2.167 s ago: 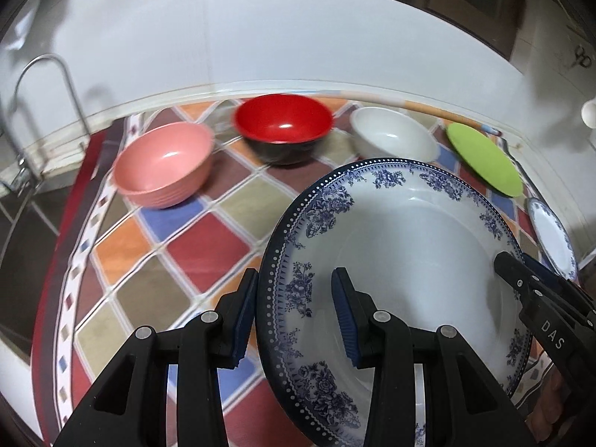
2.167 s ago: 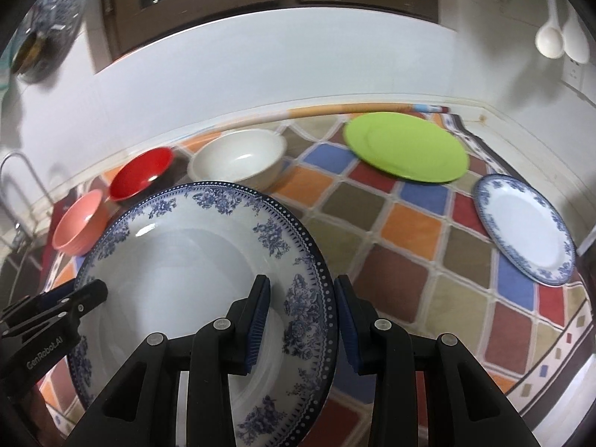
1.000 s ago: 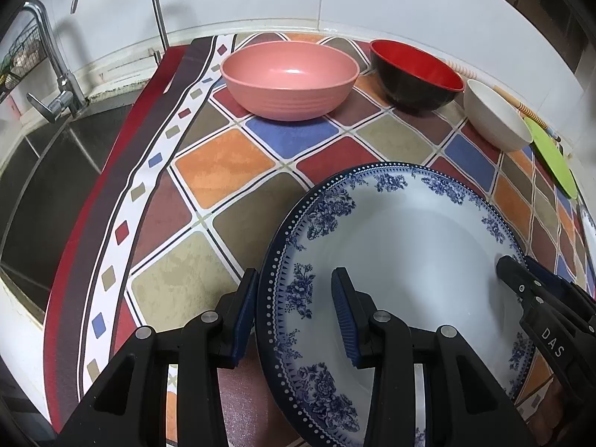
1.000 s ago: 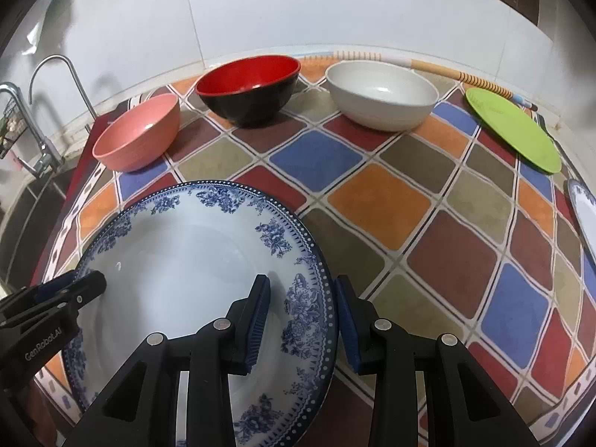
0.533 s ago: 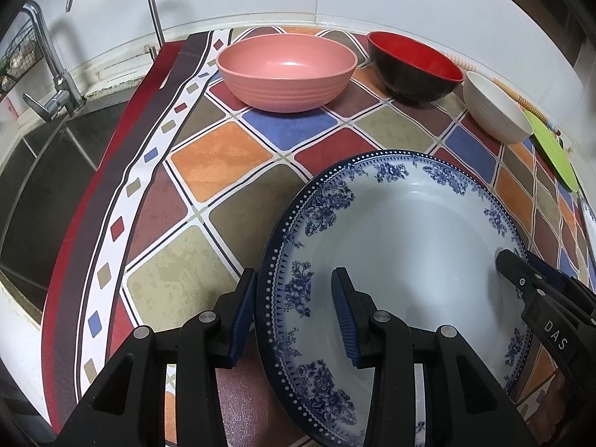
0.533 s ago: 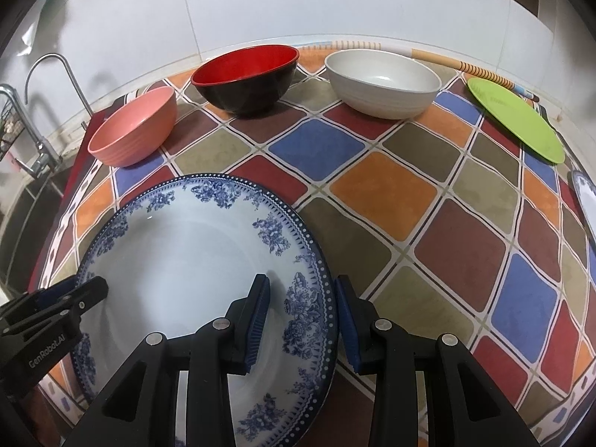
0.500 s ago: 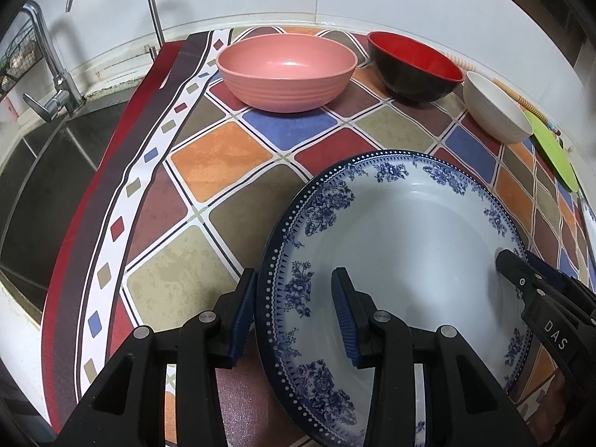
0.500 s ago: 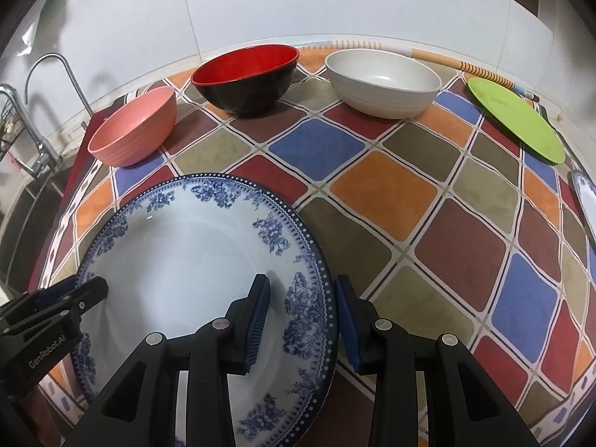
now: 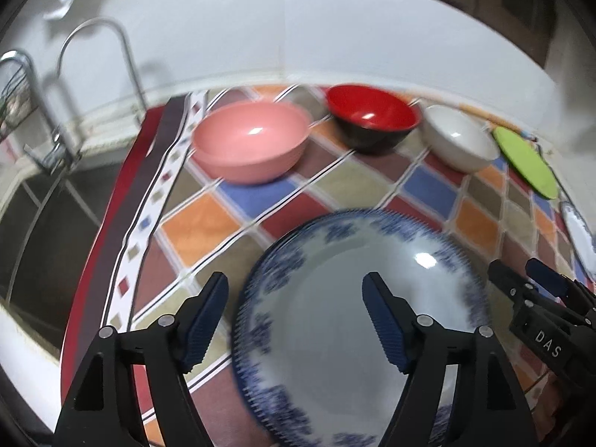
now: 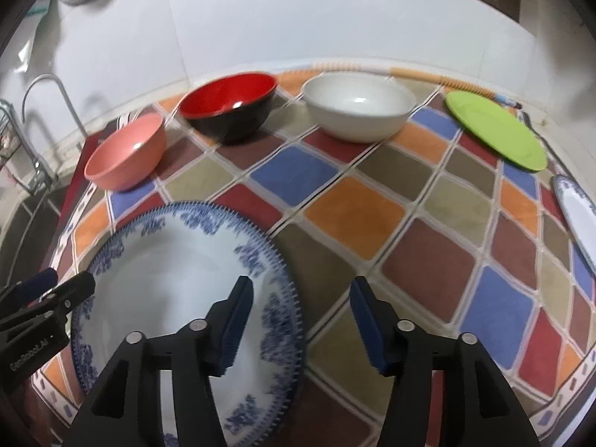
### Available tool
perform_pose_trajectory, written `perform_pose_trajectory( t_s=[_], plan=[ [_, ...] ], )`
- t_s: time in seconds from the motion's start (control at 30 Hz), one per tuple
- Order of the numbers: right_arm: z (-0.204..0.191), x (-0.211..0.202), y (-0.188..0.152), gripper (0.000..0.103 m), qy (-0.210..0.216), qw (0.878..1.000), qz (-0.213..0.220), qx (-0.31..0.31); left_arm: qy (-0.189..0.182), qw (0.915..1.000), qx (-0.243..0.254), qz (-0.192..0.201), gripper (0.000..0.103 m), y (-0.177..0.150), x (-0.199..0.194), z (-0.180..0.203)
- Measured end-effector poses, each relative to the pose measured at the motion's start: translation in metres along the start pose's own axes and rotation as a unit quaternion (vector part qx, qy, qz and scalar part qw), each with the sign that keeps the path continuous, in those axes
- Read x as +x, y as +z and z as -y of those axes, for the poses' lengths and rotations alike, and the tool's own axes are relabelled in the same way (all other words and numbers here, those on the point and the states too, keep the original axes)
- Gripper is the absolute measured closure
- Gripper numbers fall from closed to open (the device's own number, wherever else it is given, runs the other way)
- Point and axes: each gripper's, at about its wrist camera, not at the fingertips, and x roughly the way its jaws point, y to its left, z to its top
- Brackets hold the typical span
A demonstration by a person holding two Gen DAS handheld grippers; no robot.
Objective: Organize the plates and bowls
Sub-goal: 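Lower the blue-floral plate onto the cloth and open both grippers, then move both grippers to the rim of the green plate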
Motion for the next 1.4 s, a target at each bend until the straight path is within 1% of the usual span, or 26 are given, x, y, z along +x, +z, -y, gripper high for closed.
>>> perform_pose_trajectory(
  t_s=[0.03,0.07,0.13,0.27,0.4,0.6,0.87,1.07,1.27,1.4],
  plan=[
    [0.004,-0.003,0.002,0.037,0.000,1.000,0.005,0.005,-0.006,0.9999,0.006,0.007,0.024,0.004,-0.002,0.006],
    [0.007,-0.007,0.003,0.035,0.000,1.000,0.010,0.008,-0.010,0.9998,0.012,0.014,0.023,0.007,-0.005,0.013],
    [0.017,-0.015,0.007,0.029,-0.003,1.000,0.021,0.016,-0.021,0.9991,0.024,0.027,0.022,0.015,-0.009,0.025],
    [0.041,-0.030,0.014,0.024,-0.015,0.999,0.040,0.032,-0.049,0.9966,0.049,0.046,0.021,0.029,-0.019,0.053],
    [0.068,-0.043,0.022,0.021,-0.032,0.996,0.058,0.051,-0.067,0.9928,0.071,0.069,0.018,0.040,-0.029,0.082],
    [0.112,-0.063,0.034,0.018,-0.058,0.992,0.084,0.076,-0.093,0.9862,0.100,0.094,0.017,0.054,-0.037,0.128],
    [0.164,-0.084,0.049,0.018,-0.089,0.984,0.115,0.098,-0.122,0.9768,0.134,0.114,0.017,0.078,-0.041,0.185],
    [0.201,-0.091,0.066,0.018,-0.108,0.979,0.132,0.113,-0.127,0.9715,0.153,0.129,0.017,0.095,-0.038,0.223],
    [0.233,-0.091,0.085,0.018,-0.129,0.974,0.139,0.125,-0.138,0.9690,0.163,0.124,0.017,0.118,-0.025,0.255],
    [0.249,-0.084,0.098,0.018,-0.136,0.972,0.140,0.129,-0.138,0.9673,0.175,0.122,0.017,0.132,-0.013,0.274]
  ],
)
